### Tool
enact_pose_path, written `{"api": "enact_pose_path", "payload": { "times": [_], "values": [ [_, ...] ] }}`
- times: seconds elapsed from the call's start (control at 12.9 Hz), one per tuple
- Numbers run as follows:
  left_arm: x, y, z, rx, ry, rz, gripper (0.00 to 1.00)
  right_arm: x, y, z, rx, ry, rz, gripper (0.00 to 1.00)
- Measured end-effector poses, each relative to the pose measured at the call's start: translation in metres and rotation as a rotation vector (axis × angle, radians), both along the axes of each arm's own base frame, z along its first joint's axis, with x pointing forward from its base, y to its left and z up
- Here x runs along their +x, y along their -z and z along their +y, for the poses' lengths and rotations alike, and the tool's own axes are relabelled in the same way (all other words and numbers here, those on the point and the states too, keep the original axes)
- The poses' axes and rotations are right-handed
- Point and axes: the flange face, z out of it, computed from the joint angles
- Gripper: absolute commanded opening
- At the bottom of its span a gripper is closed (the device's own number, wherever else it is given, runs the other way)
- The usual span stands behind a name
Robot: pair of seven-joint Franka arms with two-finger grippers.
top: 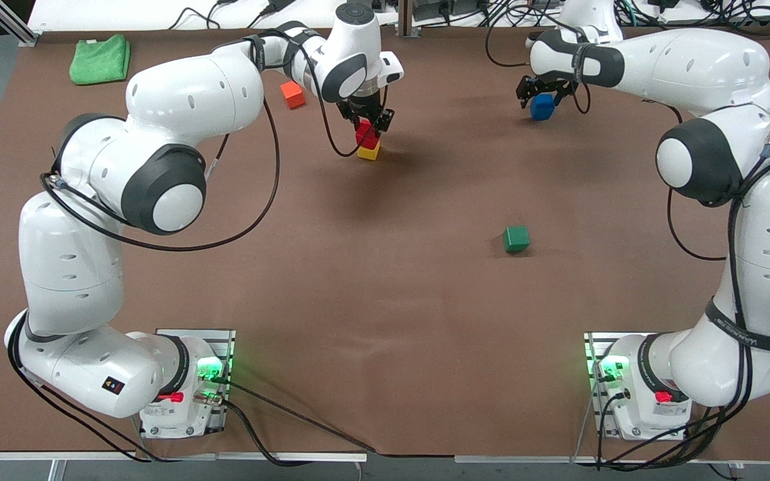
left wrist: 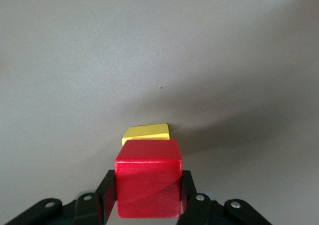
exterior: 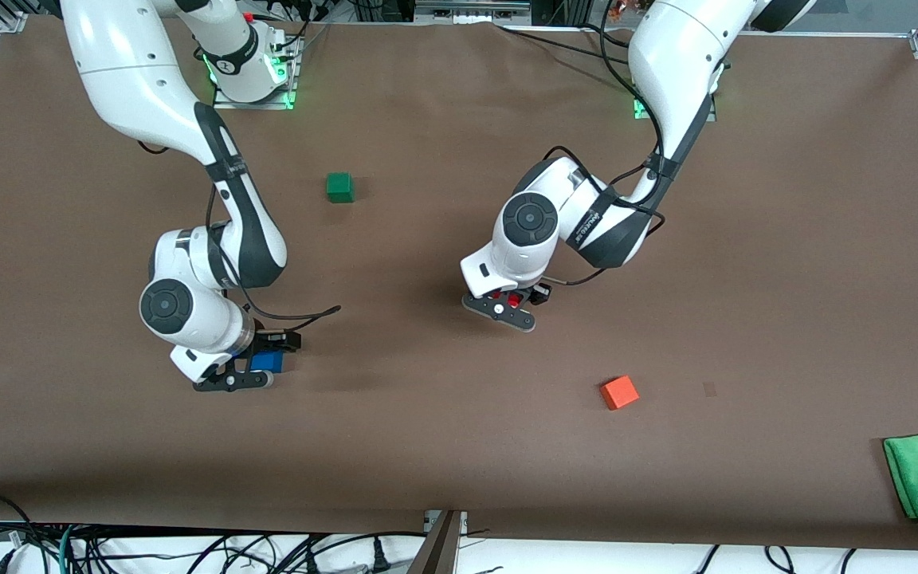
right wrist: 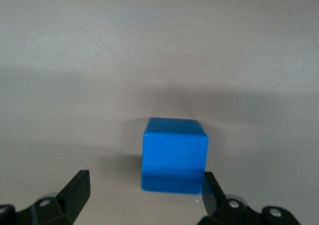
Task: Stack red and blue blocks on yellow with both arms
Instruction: 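Lower the red cube onto the yellow cube while the right gripper grasps the blue cube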
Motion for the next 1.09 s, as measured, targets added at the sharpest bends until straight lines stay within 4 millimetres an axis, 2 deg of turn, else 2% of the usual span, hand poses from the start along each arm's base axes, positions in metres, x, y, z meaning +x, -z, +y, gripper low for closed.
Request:
{"api": "enact_pose_path", "payload": {
  "times": [0.23,0.31,0.39,0.62,0.78,0.93,1.01,1.09],
  "values": [
    [0.002,0.001,0.002,0.003,-0.002,-0.003,0.00,0.003,0.002,-0.012,0.005,-0.010,-0.003,0.98],
    [0.002,0.001,0.002,0.004,-0.003,-0.002,0.00,0.004,0.003,-0.014,0.009,-0.006,-0.011,0.91],
    [0.002,0.002,0.002,0.005,-0.003,-0.001,0.00,0.005,0.006,-0.015,0.011,-0.004,-0.019,0.82],
    [0.002,0.005,0.003,0.006,-0.003,0.002,0.00,0.007,0.020,-0.017,0.009,-0.004,-0.031,0.47],
    [0.002,0.007,0.003,0.008,-0.003,0.005,0.00,0.009,0.018,-0.016,0.010,-0.009,-0.040,0.26],
    [0.002,0.008,0.003,0.008,-0.004,0.006,0.00,0.012,0.014,-0.015,0.014,-0.008,-0.049,0.15],
    [0.002,0.008,0.003,0.008,-0.004,0.006,0.99,0.013,0.012,-0.014,0.021,-0.004,-0.048,0.15],
    [0.002,0.008,0.003,0.008,-0.005,0.005,1.00,0.014,0.009,-0.011,0.034,0.003,-0.040,0.15]
  ]
}}
